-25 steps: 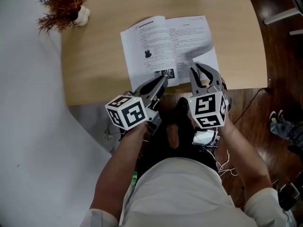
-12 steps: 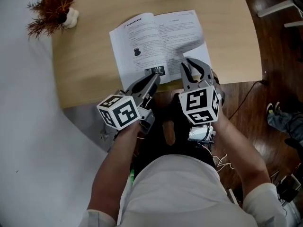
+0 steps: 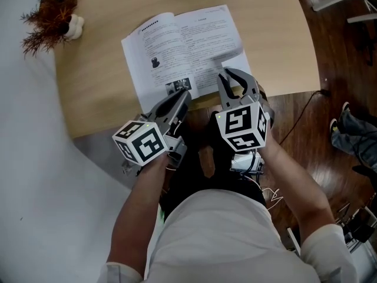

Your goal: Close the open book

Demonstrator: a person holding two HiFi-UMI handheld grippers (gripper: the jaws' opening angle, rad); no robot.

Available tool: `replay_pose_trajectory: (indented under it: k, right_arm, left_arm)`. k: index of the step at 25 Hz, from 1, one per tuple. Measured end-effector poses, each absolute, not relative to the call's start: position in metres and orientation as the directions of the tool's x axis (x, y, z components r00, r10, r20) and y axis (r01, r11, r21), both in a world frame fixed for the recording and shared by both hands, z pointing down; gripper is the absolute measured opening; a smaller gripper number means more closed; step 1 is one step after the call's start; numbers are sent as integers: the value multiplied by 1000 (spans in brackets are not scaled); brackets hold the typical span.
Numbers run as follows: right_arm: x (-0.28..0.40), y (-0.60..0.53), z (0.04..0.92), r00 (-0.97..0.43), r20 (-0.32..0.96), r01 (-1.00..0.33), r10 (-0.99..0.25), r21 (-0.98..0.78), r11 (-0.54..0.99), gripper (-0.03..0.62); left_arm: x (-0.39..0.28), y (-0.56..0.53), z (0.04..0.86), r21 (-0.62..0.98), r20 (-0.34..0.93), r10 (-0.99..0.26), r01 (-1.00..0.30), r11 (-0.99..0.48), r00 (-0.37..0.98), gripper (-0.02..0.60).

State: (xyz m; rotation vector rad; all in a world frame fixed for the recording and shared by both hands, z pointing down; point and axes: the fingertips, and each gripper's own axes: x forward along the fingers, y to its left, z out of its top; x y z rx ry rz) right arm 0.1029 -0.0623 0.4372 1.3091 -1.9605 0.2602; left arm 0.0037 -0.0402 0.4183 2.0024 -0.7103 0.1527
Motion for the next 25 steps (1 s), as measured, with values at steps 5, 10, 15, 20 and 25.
replay_pose_trajectory:
  k: [5, 10, 15, 20, 25]
  right_arm:
    - [117, -52, 447, -181, 693, -872, -698, 214, 439, 72]
    - [135, -42, 460, -166, 709, -889, -685, 192, 415, 72]
    - [147, -31, 465, -196, 724, -900, -661, 136, 415, 72]
    - [163, -20, 463, -201, 737, -903, -645, 115, 414, 72]
    - [172, -15, 455, -211, 730, -905, -650, 105, 413, 72]
  left_arm:
    - [11, -36, 415, 754, 385, -419, -542, -371, 822, -2]
    - [15, -32, 415, 748, 393, -421, -550, -372, 818, -2]
    - [18, -27, 414, 738, 400, -429, -562, -373, 810, -2]
    - [21, -21, 408, 727, 400, -444, -573, -379, 802, -2]
    - [24, -16, 400, 721, 403, -460, -584, -374, 792, -2]
